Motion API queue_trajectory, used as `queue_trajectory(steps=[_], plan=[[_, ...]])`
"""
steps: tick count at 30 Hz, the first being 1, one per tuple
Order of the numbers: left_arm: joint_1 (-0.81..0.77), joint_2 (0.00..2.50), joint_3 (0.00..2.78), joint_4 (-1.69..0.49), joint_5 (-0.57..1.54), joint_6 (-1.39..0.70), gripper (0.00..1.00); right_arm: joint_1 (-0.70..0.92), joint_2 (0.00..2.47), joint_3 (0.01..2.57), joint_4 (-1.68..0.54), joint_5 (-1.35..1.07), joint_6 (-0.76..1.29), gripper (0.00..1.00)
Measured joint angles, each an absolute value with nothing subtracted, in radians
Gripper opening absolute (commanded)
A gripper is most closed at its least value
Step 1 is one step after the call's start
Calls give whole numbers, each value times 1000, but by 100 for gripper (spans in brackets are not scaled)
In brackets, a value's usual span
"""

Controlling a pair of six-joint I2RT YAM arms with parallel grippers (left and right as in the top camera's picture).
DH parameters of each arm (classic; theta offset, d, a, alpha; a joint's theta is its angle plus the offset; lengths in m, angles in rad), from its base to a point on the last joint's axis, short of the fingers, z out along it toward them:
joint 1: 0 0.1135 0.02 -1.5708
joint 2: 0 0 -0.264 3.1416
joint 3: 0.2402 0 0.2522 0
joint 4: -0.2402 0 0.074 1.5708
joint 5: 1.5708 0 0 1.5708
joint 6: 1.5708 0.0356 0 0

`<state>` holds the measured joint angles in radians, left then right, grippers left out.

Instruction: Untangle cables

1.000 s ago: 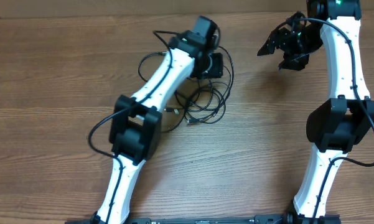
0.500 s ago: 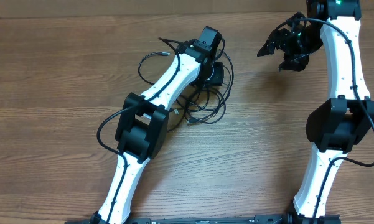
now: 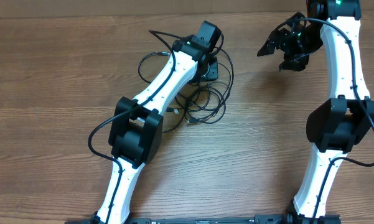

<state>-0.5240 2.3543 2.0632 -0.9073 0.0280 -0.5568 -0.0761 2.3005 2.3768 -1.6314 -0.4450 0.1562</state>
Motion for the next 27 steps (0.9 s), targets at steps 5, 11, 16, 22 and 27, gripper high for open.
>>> queue_trajectory(steps=[5,11,16,22,27], plan=[[-524,2354,1976,-775,26,-568,48,-76,2300,2377,-1632,-445,157,79],[-524,2354,1929,-705,52,-575,39,-76,2300,2377,-1632,-445,156,79],[-525,2354,1910,-676,67,-575,31,-76,2300,2376,-1632,-445,156,79],[-536,2354,1871,-656,73,-569,4,-76,2300,2376,-1631,-445,157,79],[-535,2354,1879,-690,96,-532,4,-76,2300,2377,-1631,-445,157,78]])
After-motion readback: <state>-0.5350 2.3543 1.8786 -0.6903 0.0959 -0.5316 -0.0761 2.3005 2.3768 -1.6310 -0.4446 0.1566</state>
